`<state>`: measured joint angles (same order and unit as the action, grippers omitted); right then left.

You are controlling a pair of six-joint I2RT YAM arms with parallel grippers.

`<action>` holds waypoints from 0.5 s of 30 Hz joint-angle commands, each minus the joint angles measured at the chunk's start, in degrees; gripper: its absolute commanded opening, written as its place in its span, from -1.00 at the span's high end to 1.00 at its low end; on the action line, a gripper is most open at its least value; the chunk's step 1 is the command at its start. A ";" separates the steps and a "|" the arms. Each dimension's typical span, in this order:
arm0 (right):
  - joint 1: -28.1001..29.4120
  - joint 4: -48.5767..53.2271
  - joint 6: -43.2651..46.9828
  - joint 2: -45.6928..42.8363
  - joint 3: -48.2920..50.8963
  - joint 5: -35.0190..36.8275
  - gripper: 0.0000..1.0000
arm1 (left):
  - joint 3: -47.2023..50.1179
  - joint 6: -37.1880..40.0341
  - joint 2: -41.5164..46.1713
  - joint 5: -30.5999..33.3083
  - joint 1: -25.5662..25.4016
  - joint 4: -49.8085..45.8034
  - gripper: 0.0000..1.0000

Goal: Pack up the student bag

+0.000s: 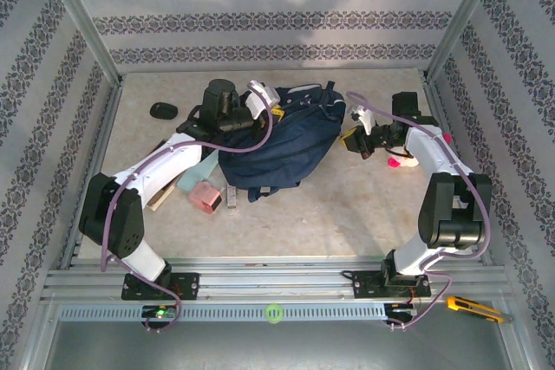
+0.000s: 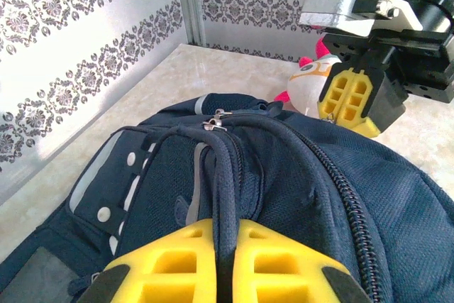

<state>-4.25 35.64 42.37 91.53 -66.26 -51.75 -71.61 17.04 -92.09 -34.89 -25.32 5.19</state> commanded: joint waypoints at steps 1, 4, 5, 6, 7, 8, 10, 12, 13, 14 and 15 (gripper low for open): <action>-1.46 4.98 1.58 -2.35 -0.89 -3.94 1.00 | -2.39 1.59 2.45 5.81 3.69 -0.50 1.00; 3.50 3.86 -3.52 -4.21 -0.69 -10.73 1.00 | -1.72 -0.07 1.53 7.17 1.66 1.83 1.00; 5.08 3.83 -4.37 -4.54 -0.78 -10.11 1.00 | -2.29 0.33 0.93 8.68 0.72 1.16 1.00; 6.54 3.49 -5.38 -4.86 -0.63 -10.36 1.00 | -2.83 0.73 0.37 9.72 -0.17 0.57 1.00; 7.30 3.14 -6.17 -5.02 -0.42 -10.62 1.00 | -3.09 0.80 0.02 10.36 -0.94 0.60 1.00; 8.32 2.32 -7.21 -5.37 0.03 -10.90 1.00 | -3.11 0.48 -0.36 11.08 -1.58 1.17 1.00; 9.87 0.48 -10.04 -6.19 0.97 -11.10 1.00 | -3.18 -0.71 -0.97 13.23 -2.56 2.15 1.00; 11.13 -1.68 -13.13 -7.42 2.19 -11.48 1.00 | -3.61 -0.97 -1.50 15.82 -3.56 2.21 1.00; 11.56 -2.83 -14.72 -8.07 2.72 -11.86 1.00 | -3.70 -0.95 -1.72 17.47 -3.95 2.19 1.00; 11.92 -4.04 -16.81 -8.74 3.35 -12.42 1.00 | -3.86 -1.25 -1.97 19.02 -4.44 2.28 1.00; 12.19 -5.39 -19.28 -9.52 3.82 -12.67 1.00 | -4.05 -1.68 -2.27 20.40 -4.76 2.19 1.00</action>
<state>7.03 34.02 30.17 84.79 -63.86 -58.59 -72.82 17.12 -93.49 -23.24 -29.08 4.71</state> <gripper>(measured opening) 0.052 0.074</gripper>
